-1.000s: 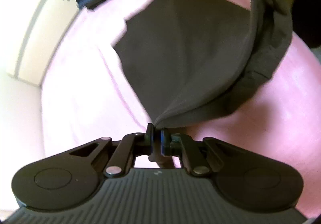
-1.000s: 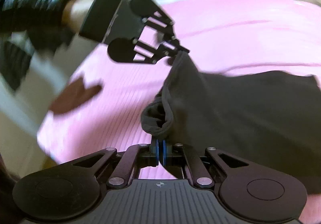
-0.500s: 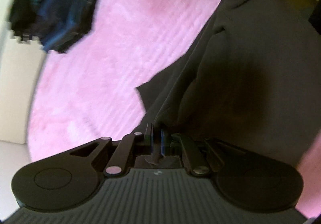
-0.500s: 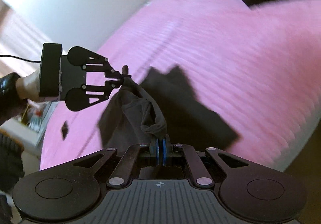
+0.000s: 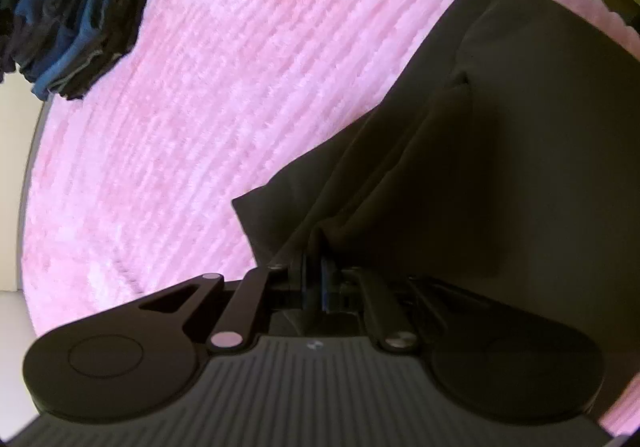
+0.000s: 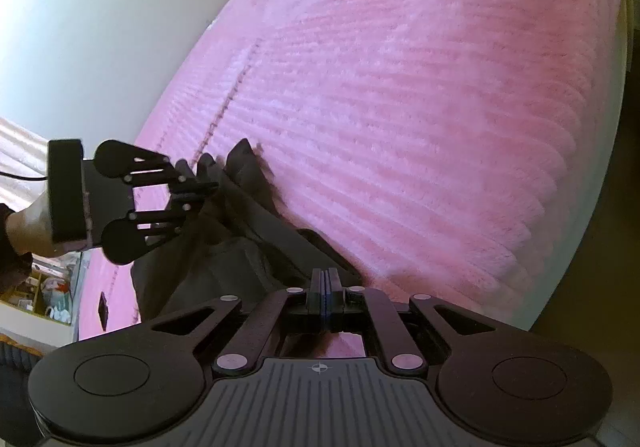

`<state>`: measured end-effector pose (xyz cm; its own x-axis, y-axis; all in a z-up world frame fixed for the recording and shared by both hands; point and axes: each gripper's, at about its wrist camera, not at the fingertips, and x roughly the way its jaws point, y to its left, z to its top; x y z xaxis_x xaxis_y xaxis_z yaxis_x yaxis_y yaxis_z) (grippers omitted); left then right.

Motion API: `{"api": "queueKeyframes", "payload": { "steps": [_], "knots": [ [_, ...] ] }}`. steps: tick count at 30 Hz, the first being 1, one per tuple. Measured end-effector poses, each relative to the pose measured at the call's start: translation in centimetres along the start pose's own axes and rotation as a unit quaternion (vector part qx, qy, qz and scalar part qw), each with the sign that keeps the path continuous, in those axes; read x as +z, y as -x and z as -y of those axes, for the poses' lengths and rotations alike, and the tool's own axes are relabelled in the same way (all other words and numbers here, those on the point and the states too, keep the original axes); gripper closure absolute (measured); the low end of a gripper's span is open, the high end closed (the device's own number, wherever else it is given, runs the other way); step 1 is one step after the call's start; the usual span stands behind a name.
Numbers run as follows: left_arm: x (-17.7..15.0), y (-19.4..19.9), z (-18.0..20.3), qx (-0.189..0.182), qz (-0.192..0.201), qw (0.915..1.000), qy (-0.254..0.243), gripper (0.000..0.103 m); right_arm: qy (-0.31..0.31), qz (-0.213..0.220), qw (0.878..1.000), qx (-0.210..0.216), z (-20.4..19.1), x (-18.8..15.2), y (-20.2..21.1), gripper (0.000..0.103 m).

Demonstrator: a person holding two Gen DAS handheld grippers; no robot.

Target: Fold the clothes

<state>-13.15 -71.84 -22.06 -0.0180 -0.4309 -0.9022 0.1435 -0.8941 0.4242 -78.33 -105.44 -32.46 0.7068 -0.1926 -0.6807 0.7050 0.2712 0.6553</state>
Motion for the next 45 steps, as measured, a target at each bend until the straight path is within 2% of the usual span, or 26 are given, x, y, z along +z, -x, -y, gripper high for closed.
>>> {"api": "queueKeyframes", "payload": {
  "steps": [4, 9, 11, 12, 13, 17, 19, 24, 28, 29, 30, 31, 37, 39, 42, 45],
  "knots": [
    [-0.9, -0.3, -0.5, -0.007, 0.014, 0.9994, 0.032, 0.098, 0.024, -0.018, 1.0, 0.006, -1.3, -0.8, -0.6, 0.1],
    [-1.7, 0.7, -0.6, -0.01, 0.03, 0.9984, 0.046, 0.098, 0.005, -0.016, 1.0, -0.002, -1.6, -1.7, -1.2, 0.099],
    [-1.9, 0.9, -0.5, -0.009, 0.033, 0.9983, 0.048, 0.098, 0.009, -0.009, 1.0, -0.005, -1.9, -1.8, -1.3, 0.082],
    [-1.9, 1.0, -0.4, -0.007, 0.034, 0.9984, 0.046, 0.098, 0.014, -0.004, 1.0, -0.004, -2.2, -1.9, -1.2, 0.044],
    [-1.9, 1.0, -0.2, -0.004, 0.034, 0.9985, 0.043, 0.098, 0.016, 0.004, 1.0, -0.006, -2.4, -1.9, -1.0, 0.016],
    [-2.0, 1.0, 0.1, 0.002, 0.036, 0.9984, 0.043, 0.099, 0.013, 0.016, 1.0, 0.006, -2.8, -2.2, -0.6, 0.017],
    [-2.1, 1.0, 0.2, 0.004, 0.037, 0.9983, 0.044, 0.099, 0.011, 0.014, 1.0, 0.01, -2.8, -2.3, -0.9, 0.039],
    [-2.2, 1.2, 0.3, 0.009, 0.038, 0.9982, 0.045, 0.098, 0.014, 0.006, 1.0, -0.009, -2.7, -2.4, -2.5, 0.041],
    [-2.2, 1.5, 0.5, 0.013, 0.036, 0.9983, 0.044, 0.098, -0.028, 0.009, 1.0, -0.001, -1.7, -2.6, -2.9, 0.041],
    [-2.2, 1.6, 0.5, 0.013, 0.035, 0.9983, 0.044, 0.098, -0.034, 0.007, 0.999, 0.004, -1.7, -2.7, -2.9, 0.048],
    [-2.2, 1.7, 0.5, 0.013, 0.035, 0.9983, 0.045, 0.098, -0.04, 0.005, 0.999, 0.009, -1.6, -2.7, -2.8, 0.084],
    [-2.2, 2.0, 0.5, 0.013, 0.036, 0.9982, 0.047, 0.099, -0.043, 0.004, 0.999, 0.013, -1.6, -2.7, -2.7, 0.097],
    [-1.7, 6.4, -1.0, 0.047, 0.064, 0.996, 0.041, 0.099, 0.013, 0.043, 0.999, 0.022, -4.8, -1.7, 1.8, 0.098],
    [-1.1, 6.8, -1.7, 0.05, 0.072, 0.9952, 0.044, 0.099, 0.018, 0.052, 0.998, 0.017, -4.8, -1.4, 2.5, 0.098],
    [-0.3, 3.8, -1.7, 0.034, 0.055, 0.9971, 0.042, 0.098, 0.0, 0.052, 0.999, -0.004, -3.3, -1.3, 1.1, 0.098],
    [0.0, -0.2, -1.1, 0.017, 0.027, 0.9978, 0.057, 0.096, -0.008, 0.033, 0.999, -0.028, -1.7, -1.2, -1.2, 0.098]
  ]
}}
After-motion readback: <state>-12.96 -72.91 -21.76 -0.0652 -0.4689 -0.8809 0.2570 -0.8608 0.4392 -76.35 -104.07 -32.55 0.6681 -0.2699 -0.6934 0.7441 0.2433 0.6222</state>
